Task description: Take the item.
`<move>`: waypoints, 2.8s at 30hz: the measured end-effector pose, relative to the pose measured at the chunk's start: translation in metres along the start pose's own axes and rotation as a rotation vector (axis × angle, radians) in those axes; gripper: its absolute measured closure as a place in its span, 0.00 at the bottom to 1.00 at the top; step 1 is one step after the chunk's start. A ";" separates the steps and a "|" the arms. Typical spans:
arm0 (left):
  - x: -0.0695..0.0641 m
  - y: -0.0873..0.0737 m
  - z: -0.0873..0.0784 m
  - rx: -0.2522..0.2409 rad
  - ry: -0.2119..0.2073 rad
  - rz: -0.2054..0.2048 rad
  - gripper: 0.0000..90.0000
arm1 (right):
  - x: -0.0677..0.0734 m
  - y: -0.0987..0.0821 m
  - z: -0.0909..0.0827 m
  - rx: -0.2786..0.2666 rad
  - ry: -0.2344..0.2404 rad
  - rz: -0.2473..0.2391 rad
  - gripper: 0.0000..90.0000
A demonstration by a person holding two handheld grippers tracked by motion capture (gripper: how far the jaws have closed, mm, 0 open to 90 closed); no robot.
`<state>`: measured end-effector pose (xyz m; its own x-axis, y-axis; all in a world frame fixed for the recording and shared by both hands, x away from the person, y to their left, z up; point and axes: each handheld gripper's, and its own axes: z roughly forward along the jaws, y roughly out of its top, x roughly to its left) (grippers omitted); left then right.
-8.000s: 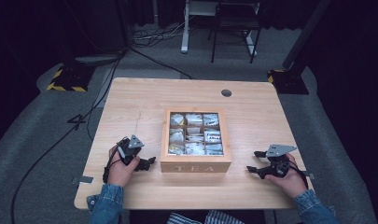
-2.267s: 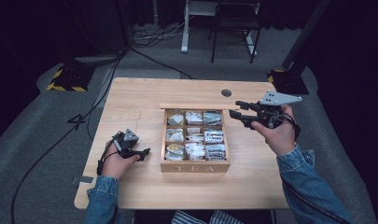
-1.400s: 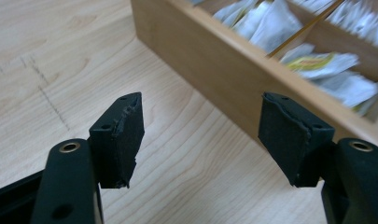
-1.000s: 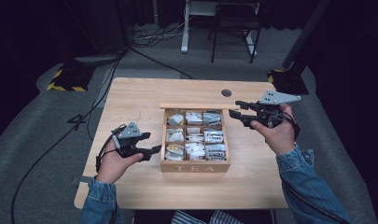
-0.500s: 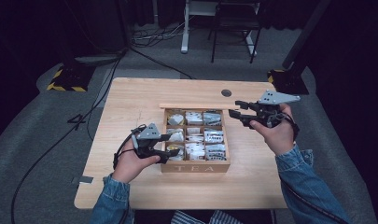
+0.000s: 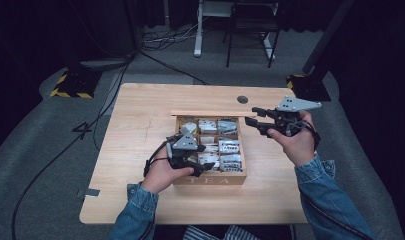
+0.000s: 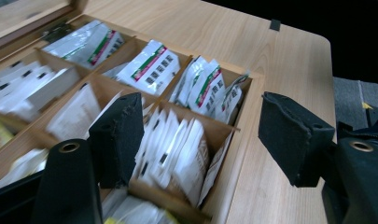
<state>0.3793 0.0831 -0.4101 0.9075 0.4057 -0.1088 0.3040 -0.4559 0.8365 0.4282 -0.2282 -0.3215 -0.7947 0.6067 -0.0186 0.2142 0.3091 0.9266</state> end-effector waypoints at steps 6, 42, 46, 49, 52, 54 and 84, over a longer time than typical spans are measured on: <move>-0.002 0.009 0.019 0.009 -0.026 0.013 0.36 | 0.000 0.000 0.000 0.001 0.001 0.001 0.58; 0.001 0.011 0.085 0.143 -0.184 -0.139 0.80 | 0.000 -0.003 0.000 -0.007 0.007 0.006 0.58; 0.001 0.010 0.088 0.175 -0.197 -0.130 0.93 | 0.000 -0.003 0.000 -0.009 0.008 0.008 0.58; 0.000 0.010 0.087 0.181 -0.211 -0.123 0.99 | 0.000 -0.003 0.000 -0.008 0.008 0.009 0.58; 0.000 0.009 0.088 0.170 -0.213 -0.119 1.00 | 0.000 -0.003 0.000 -0.009 0.008 0.008 0.58; 0.000 0.010 0.086 0.166 -0.209 -0.107 1.00 | 0.000 -0.003 0.000 -0.007 0.009 0.006 0.58; 0.006 0.038 0.031 -0.114 -0.199 -0.058 1.00 | 0.000 -0.002 0.000 -0.006 0.008 0.005 0.58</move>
<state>0.4053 0.0437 -0.3961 0.9321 0.2591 -0.2533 0.3334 -0.3393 0.8796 0.4277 -0.2290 -0.3238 -0.7981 0.6024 -0.0109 0.2151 0.3018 0.9288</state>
